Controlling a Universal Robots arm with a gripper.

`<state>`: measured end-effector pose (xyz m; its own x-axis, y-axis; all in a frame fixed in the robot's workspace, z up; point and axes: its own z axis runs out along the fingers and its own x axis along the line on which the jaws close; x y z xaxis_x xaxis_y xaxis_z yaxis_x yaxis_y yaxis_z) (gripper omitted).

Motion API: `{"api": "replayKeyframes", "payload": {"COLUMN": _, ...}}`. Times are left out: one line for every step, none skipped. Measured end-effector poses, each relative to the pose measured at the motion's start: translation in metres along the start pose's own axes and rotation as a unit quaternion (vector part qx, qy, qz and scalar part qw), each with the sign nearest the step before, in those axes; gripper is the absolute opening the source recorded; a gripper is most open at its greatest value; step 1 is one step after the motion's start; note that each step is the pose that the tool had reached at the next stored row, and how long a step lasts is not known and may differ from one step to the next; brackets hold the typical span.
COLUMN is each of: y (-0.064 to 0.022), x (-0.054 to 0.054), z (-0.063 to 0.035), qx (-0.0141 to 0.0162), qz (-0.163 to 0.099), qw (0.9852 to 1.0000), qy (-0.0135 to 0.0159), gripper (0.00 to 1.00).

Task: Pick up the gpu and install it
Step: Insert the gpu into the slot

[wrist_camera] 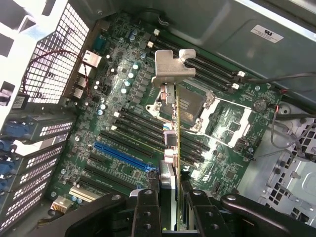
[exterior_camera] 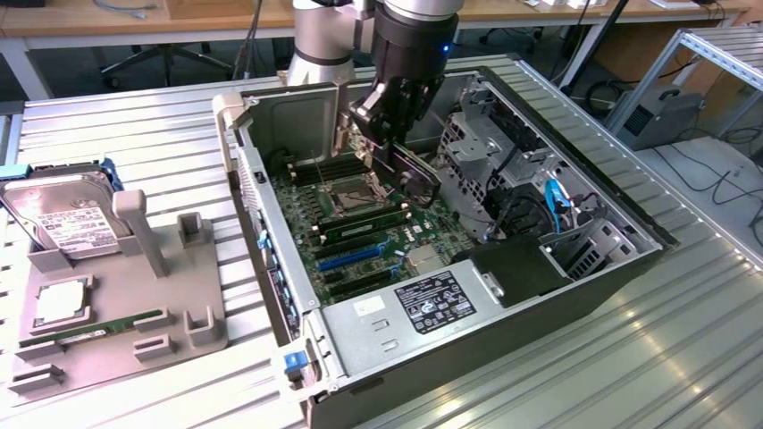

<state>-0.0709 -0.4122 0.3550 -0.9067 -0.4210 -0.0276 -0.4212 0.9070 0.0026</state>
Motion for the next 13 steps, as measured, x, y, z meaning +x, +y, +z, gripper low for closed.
{"api": "replayKeyframes", "payload": {"y": 0.0, "x": 0.0, "z": 0.0, "qx": 0.0, "qz": -0.001, "qw": 1.0, "qy": 0.0, "gripper": 0.27}}
{"api": "replayKeyframes", "payload": {"y": 0.0, "x": 0.0, "z": 0.0, "qx": -0.0001, "qz": -0.002, "qw": 1.0, "qy": 0.0, "gripper": 0.27}}
{"api": "replayKeyframes", "payload": {"y": 0.0, "x": 0.0, "z": 0.0, "qx": -0.0001, "qz": -0.002, "qw": 1.0, "qy": 0.0, "gripper": 0.27}}
{"api": "replayKeyframes", "payload": {"y": 0.0, "x": 0.0, "z": 0.0, "qx": -0.0001, "qz": -0.003, "qw": 1.0, "qy": 0.0, "gripper": 0.27}}
{"api": "replayKeyframes", "payload": {"y": 0.0, "x": 0.0, "z": 0.0001, "qx": -0.0001, "qz": -0.004, "qw": 1.0, "qy": 0.0, "gripper": 0.27}}
{"api": "replayKeyframes", "payload": {"y": 0.0, "x": 0.0, "z": 0.0001, "qx": -0.0002, "qz": -0.005, "qw": 1.0, "qy": 0.0, "gripper": 0.27}}
{"api": "replayKeyframes", "payload": {"y": 0.0, "x": 0.0, "z": 0.0001, "qx": -0.0002, "qz": -0.007, "qw": 1.0, "qy": 0.0, "gripper": 0.27}}
{"api": "replayKeyframes", "payload": {"y": 0.0, "x": 0.0, "z": 0.0002, "qx": -0.0002, "qz": -0.007, "qw": 1.0, "qy": 0.0, "gripper": 0.27}}
{"api": "replayKeyframes", "payload": {"y": 0.0, "x": 0.0, "z": 0.0001, "qx": -0.0002, "qz": -0.008, "qw": 1.0, "qy": 0.0, "gripper": 0.27}}
{"api": "replayKeyframes", "payload": {"y": 0.0, "x": 0.0, "z": 0.0002, "qx": -0.0003, "qz": -0.009, "qw": 1.0, "qy": 0.0, "gripper": 0.27}}
{"api": "replayKeyframes", "payload": {"y": 0.0, "x": 0.0, "z": 0.0002, "qx": -0.0003, "qz": -0.01, "qw": 1.0, "qy": 0.0, "gripper": 0.27}}
{"api": "replayKeyframes", "payload": {"y": 0.0, "x": 0.0, "z": 0.0002, "qx": -0.0003, "qz": -0.01, "qw": 0.9999, "qy": 0.0, "gripper": 0.27}}
{"api": "replayKeyframes", "payload": {"y": 0.0, "x": 0.0, "z": 0.0002, "qx": -0.0003, "qz": -0.011, "qw": 0.9999, "qy": 0.0, "gripper": 0.27}}
